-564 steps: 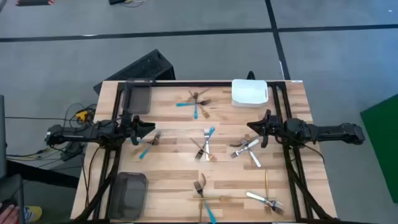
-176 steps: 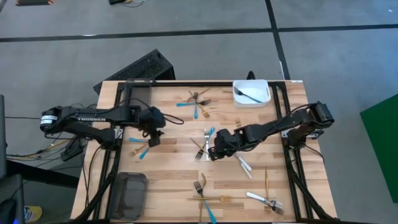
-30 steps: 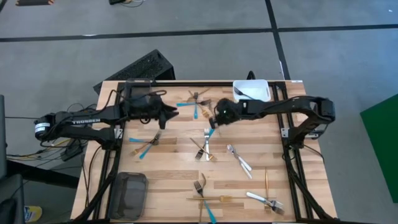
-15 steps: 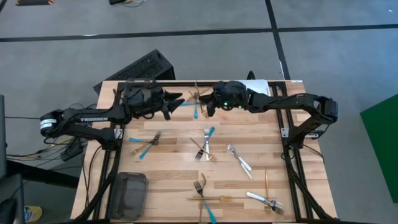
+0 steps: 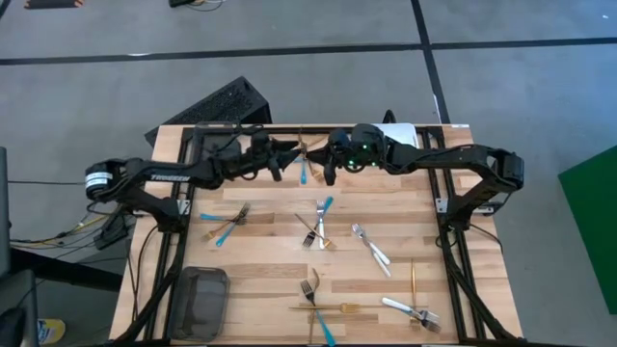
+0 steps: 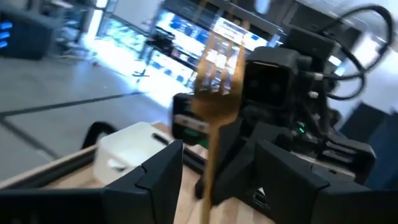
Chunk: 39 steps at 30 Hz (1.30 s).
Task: Sort silverware by color (type)
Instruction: Put the gold fork into the top black bin
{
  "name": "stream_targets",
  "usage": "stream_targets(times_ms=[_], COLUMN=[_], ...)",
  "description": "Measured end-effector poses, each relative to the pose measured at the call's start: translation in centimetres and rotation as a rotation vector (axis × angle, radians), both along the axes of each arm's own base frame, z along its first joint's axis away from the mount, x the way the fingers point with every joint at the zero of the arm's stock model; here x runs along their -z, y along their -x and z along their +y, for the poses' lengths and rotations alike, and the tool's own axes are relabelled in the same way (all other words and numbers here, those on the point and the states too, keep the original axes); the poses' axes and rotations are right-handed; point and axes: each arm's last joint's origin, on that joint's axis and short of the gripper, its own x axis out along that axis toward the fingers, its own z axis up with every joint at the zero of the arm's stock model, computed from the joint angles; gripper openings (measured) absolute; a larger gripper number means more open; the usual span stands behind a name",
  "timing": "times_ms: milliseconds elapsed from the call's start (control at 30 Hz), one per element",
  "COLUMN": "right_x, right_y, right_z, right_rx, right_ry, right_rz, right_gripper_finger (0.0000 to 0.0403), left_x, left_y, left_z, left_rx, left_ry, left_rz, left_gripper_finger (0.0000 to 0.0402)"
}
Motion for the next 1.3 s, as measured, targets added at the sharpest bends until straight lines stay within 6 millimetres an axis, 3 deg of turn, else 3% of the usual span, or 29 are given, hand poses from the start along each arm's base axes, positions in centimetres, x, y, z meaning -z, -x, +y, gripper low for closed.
stream_targets(times_ms=[167, 300, 600, 767, 933, 1067, 1167, 1300], right_x=[0.0, 0.0, -0.4, -0.6, -0.7, -0.1, 0.4, 0.7], right_y=[0.0, 0.0, 0.3, 0.6, 1.0, 1.5, 1.9, 2.2], right_z=[0.0, 0.0, -1.1, -2.1, -3.1, -4.0, -4.5, -5.0], right_rx=[-0.010, -0.009, 0.036, 0.070, 0.124, 0.162, 0.183, 0.203], right_ry=[0.030, 0.030, -0.002, -0.079, -0.142, -0.203, -0.208, -0.215], right_rz=[0.005, 0.002, -0.036, -0.083, -0.093, -0.051, 0.007, 0.033], right_gripper_finger=[0.0021, 0.0021, 0.0022, 0.0056, 0.0121, 0.0161, 0.0176, 0.0179], left_x=[-0.9, -1.4, -2.9, -3.5, -3.4, -3.0, -2.4, -1.1], left_y=[-2.3, -2.8, -1.7, -0.5, 2.5, 6.8, 10.3, 13.7], left_z=[1.0, 2.1, 3.5, 4.4, 6.1, 7.5, 8.5, 9.3], left_rx=[0.043, -0.007, -0.007, -0.031, -0.189, -0.373, -0.564, -0.694], left_ry=[-0.020, 0.033, 0.036, 0.058, 0.129, 0.248, 0.350, 0.498], left_rz=[0.074, 0.178, 0.167, 0.168, 0.300, 0.483, 0.622, 0.778], left_gripper_finger=[0.0170, 0.0132, 0.0016, 0.0003, 0.0002, 0.0002, 0.0002, 0.0001])
